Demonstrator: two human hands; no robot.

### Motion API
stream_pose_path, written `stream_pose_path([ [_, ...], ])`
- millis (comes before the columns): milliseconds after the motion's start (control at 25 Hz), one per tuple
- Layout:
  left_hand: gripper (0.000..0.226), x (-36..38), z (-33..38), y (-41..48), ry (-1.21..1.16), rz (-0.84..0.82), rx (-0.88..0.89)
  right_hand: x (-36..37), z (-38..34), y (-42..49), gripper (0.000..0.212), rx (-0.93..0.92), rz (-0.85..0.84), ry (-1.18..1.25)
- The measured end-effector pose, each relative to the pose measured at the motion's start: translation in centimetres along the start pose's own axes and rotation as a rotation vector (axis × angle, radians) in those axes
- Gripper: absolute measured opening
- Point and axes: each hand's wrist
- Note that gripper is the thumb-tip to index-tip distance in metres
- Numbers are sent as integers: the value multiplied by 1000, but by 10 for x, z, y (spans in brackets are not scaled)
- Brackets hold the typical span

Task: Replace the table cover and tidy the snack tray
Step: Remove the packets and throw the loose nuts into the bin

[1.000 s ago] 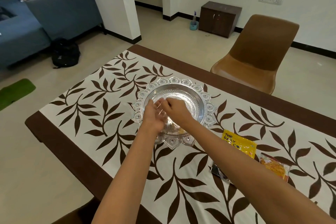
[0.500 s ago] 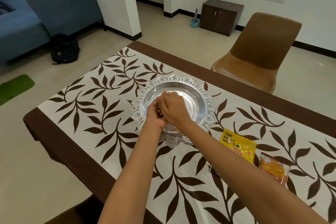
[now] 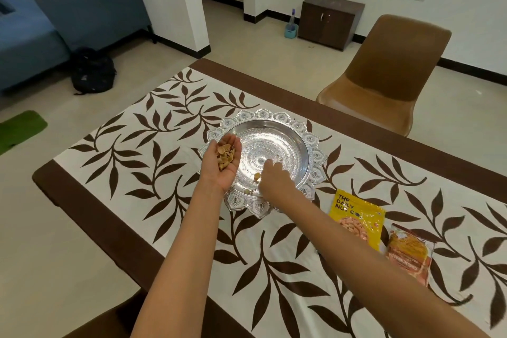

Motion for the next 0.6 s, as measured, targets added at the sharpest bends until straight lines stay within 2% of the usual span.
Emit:
stream_pose_path([
  [40,46,-1,0,-1,-25,-10,-3,7,-12,-8,52,-3,-30,69],
  [120,43,-2,1,-2,-36,-22,0,15,-26,-13,41,-93,-64,176],
  [240,40,-3,7,-3,-14,-6,33,3,-18,4,19,-160,167,248],
  [320,38,-7,13,-4,-24,6,55,1,-6,17,21,-155,238,190],
  [440,36,-10,15,-6,-24,-1,59,17,-9,16,29,-335,141,148],
  [600,37,-9,12,-5,16,-4,66,26,-20,14,21,-556,86,273],
])
Point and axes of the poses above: each hand's wrist, its own y-axis towards the middle knuckle, its own x-axis out of the palm, z = x × y, and after that the axes turned 11 degrees about z, right-handed
